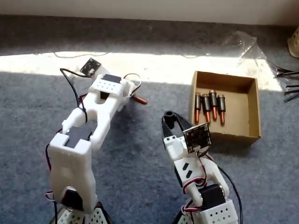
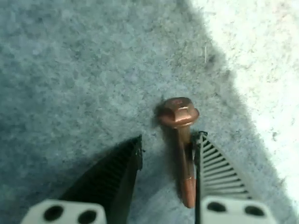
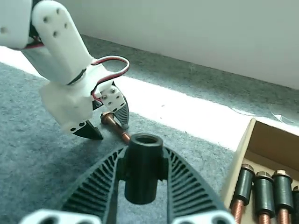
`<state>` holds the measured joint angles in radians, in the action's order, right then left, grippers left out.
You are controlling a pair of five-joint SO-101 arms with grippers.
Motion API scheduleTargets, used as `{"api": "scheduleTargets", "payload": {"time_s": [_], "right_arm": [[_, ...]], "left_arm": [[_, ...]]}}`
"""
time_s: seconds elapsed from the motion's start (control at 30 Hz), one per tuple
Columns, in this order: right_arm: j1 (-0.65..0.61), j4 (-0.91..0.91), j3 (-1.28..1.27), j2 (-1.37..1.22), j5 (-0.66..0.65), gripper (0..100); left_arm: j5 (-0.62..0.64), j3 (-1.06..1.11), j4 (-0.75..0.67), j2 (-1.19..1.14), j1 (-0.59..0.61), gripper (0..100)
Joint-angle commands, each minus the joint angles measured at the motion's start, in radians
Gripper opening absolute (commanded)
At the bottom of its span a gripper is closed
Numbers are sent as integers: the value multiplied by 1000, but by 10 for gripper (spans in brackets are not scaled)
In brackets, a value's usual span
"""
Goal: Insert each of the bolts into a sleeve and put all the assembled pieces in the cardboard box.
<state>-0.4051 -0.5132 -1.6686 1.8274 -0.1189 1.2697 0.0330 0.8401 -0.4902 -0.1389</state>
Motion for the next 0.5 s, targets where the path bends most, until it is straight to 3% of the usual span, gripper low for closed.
{"api": "scheduleTargets", "payload": {"time_s": [0.0,0.47], "right_arm": [[8,31,-105,10,-9,5],[8,31,-105,10,-12,5]], "left_arm": [[9,-73,-49,-59,-13,181],[9,-94,-38,-62,-7,181]]}}
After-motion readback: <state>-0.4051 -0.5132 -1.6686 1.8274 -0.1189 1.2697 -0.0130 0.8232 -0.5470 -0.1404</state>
